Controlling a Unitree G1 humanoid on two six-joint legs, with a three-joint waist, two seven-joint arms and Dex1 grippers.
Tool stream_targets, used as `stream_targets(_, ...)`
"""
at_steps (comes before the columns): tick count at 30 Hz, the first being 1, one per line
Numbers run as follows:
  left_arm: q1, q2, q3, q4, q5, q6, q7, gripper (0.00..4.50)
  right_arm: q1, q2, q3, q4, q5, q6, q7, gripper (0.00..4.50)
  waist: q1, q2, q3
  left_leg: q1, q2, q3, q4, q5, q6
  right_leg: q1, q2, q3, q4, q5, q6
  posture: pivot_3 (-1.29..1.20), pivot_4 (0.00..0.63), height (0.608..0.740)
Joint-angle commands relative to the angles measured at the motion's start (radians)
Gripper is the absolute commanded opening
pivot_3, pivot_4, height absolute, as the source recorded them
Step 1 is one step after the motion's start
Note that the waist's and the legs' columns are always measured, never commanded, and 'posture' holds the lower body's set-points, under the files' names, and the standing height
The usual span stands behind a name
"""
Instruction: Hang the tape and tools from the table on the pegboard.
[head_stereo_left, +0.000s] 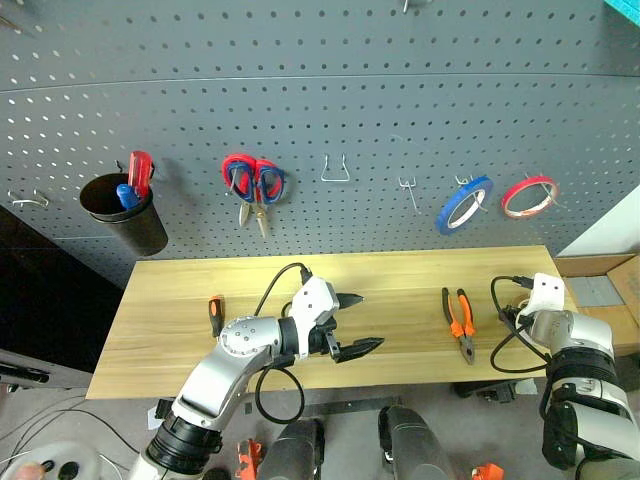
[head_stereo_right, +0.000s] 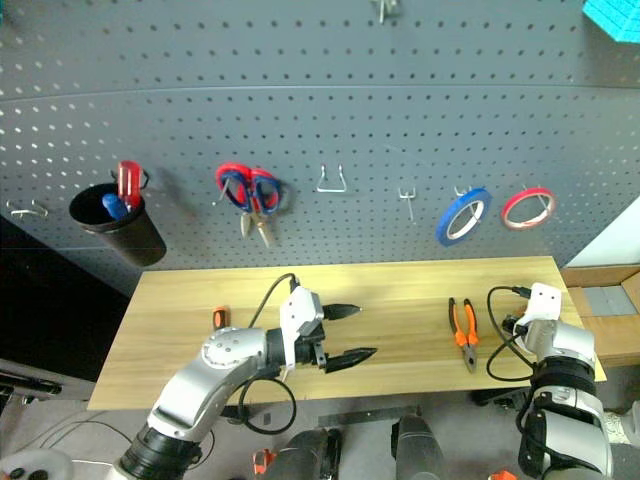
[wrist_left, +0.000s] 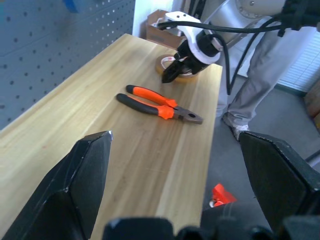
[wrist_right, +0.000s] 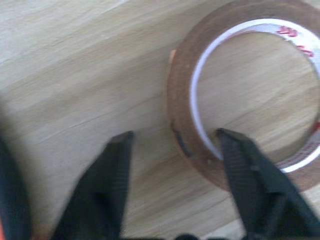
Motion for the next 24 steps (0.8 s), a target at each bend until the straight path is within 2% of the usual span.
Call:
stream_targets(1, -0.038, -0.02, 0.016, 0.023, -0.019, -0.034, -0.009, 4.34, 0.003, -0.013, -0.007, -0.037, 0.011, 0.003, -0.001, 1.14, -0.003, 0.0, 0.0, 0.0, 0.0, 0.0, 0.0, 0.0, 0.0, 0.0, 0.0, 0.0, 0.0, 0.0, 0.0, -0.18, 0.237, 0.74)
stream_targets(4, -0.082, -0.062, 0.03, 0.089, -0.003, -0.089, 0.012, 4.34, 0.047, -0.028, 0.01, -0.147, 0.006, 0.023, 0.014, 0.15, -0.003, 0.0, 0.0, 0.0, 0.0, 0.001, 0.0, 0.0, 0.0, 0.0, 0.0, 0.0, 0.0, 0.0, 0.0, -0.21, 0.228, 0.74)
stream_targets(9, -0.152, -0.158, 0.118, 0.22, -0.013, -0.228, 0.093, 4.34, 0.246, -0.059, 0.044, -0.656, 0.116, 0.084, 0.197, 0.1, -0.005, 0.003, -0.002, -0.003, 0.0, 0.0, 0.0, 0.001, -0.001, -0.002, 0.0, 0.0, 0.0, 0.001, 0.001, -0.27, 0.206, 0.74)
stream_targets(13, -0.166, -0.182, 0.178, 0.299, -0.013, -0.343, 0.098, 4.34, 0.469, -0.088, 0.048, -1.167, 0.341, 0.122, 0.4, 0.1, -0.026, 0.005, -0.003, -0.003, 0.0, 0.001, 0.001, 0.001, -0.003, -0.002, 0.0, -0.001, -0.002, 0.001, 0.004, -0.34, 0.193, 0.74)
stream_targets(15, -0.164, -0.191, 0.194, 0.322, -0.021, -0.386, 0.088, 4.34, 0.52, -0.096, 0.04, -1.298, 0.417, 0.127, 0.441, 0.1, -0.039, 0.005, -0.003, -0.003, 0.002, 0.001, 0.001, 0.001, -0.004, -0.001, 0.001, -0.001, -0.002, 0.0, 0.005, -0.34, 0.189, 0.74)
stream_targets(17, -0.151, -0.197, 0.216, 0.326, -0.031, -0.419, 0.09, 4.34, 0.51, -0.085, 0.065, -1.43, 0.478, 0.083, 0.458, 0.1, -0.054, 0.005, -0.003, -0.002, 0.002, 0.003, 0.002, -0.001, -0.001, -0.001, 0.002, -0.002, -0.002, 0.002, 0.007, -0.35, 0.179, 0.74)
stream_targets(19, -0.145, -0.201, 0.227, 0.333, -0.03, -0.442, 0.096, 4.34, 0.457, -0.075, 0.11, -1.479, 0.502, 0.063, 0.449, 0.1, -0.064, 0.004, -0.004, -0.002, 0.001, 0.004, 0.003, -0.001, 0.0, -0.001, 0.002, -0.001, -0.002, 0.003, 0.009, -0.35, 0.173, 0.74)
stream_targets(24, -0.147, -0.2, 0.244, 0.351, -0.02, -0.471, 0.121, 4.34, 0.233, -0.032, 0.271, -1.399, 0.407, 0.009, 0.357, 0.1, -0.08, 0.001, -0.006, -0.001, 0.001, 0.004, 0.004, 0.004, 0.0, 0.0, 0.002, 0.0, -0.002, 0.005, 0.013, -0.32, 0.159, 0.74)
